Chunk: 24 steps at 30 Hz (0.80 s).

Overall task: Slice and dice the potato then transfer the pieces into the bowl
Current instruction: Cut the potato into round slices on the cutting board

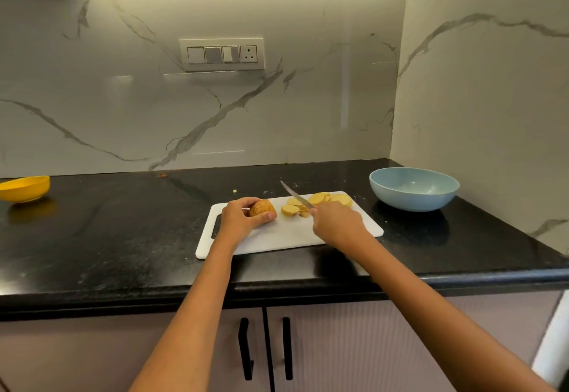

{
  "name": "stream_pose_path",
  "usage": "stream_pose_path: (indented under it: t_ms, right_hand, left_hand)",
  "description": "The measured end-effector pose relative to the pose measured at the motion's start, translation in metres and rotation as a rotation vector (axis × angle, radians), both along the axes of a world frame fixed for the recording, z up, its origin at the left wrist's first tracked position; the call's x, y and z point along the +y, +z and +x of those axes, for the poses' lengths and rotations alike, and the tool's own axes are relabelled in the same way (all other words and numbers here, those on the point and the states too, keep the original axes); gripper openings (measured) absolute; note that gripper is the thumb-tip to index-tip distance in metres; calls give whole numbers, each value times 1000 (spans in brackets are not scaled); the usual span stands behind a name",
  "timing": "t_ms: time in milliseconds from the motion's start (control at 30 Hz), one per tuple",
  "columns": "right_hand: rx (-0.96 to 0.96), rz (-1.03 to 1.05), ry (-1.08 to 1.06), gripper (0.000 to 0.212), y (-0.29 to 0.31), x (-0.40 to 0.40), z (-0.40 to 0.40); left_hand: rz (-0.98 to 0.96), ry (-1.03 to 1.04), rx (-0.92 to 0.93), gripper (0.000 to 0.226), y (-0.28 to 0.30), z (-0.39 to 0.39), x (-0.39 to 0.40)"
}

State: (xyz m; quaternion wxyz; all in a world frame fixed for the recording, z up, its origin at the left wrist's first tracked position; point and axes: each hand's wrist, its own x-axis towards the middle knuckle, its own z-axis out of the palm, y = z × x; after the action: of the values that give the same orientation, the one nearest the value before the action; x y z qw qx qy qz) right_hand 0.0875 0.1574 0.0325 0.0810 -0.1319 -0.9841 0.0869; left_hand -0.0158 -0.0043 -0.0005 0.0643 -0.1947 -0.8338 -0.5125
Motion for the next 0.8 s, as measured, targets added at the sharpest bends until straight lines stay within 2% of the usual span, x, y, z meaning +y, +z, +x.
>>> stream_pose_path:
  t_ms: [200, 367, 633, 800]
  right_hand:
    - [-84, -16, 60, 24, 5, 14, -7]
    - [-178, 70, 69, 27, 7, 21, -1]
    - [-66, 137, 78, 28, -2, 24, -29]
    - [128, -80, 51, 31, -6, 29, -29]
  left_hand:
    - [-8, -4, -12, 62, 1, 0, 0]
    - [4, -5, -26, 61, 1, -1, 1]
    - [-1, 3, -46, 62, 1, -1, 0]
    - [-13, 2, -48, 62, 2, -1, 1]
